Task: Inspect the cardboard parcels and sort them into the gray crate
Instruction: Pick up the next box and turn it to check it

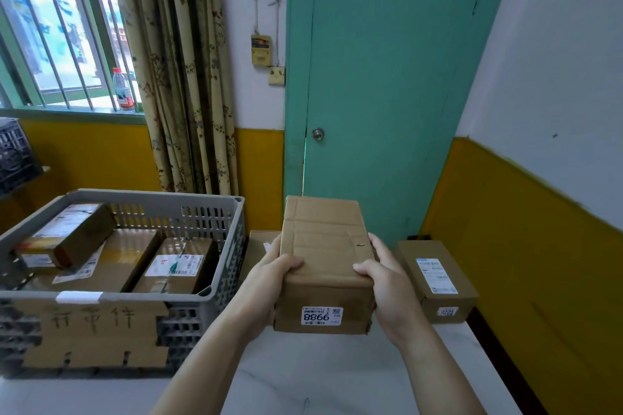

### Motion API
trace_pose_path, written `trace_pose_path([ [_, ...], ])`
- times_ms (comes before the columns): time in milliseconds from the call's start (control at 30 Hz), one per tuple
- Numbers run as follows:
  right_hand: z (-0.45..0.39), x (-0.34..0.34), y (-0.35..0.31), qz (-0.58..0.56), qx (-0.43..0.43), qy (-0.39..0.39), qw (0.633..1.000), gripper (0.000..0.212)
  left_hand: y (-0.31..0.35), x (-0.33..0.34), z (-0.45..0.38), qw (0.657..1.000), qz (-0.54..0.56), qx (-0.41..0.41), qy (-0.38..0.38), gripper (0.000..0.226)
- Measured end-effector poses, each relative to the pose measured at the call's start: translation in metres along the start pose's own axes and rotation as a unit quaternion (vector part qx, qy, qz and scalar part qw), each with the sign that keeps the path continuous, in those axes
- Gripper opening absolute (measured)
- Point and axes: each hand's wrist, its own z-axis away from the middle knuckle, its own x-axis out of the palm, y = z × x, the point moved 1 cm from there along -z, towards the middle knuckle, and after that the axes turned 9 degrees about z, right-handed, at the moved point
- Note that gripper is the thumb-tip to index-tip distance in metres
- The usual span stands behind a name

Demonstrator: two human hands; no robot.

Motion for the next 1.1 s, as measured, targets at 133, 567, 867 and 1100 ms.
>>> trace_pose_path([
  [133, -0.002, -0.002, -0.003, 0.009, -0.012, -0.005, 1.000, 0.057, 0.005, -0.005, -0.001, 1.000, -0.013, 0.009, -0.015, 0.051],
  [567, -0.012, -0.004, -0.004, 0.032, -0.068, 0.022, 0.997, 0.021, 0.011, -0.004, -0.005, 0.994, -0.067, 0.073, 0.044, 0.036],
  [867, -0.019, -0.001, 0.005, 0.050, -0.095, 0.068, 0.992, 0.022, 0.006, -0.001, -0.007, 0.986, -0.092, 0.126, 0.053, 0.033],
  [1100, -0.028, 0.002, 0.010, 0.063, -0.100, 0.116, 0.986, 0.008, 0.002, 0.006, -0.013, 0.978, -0.128, 0.146, 0.083, 0.034],
])
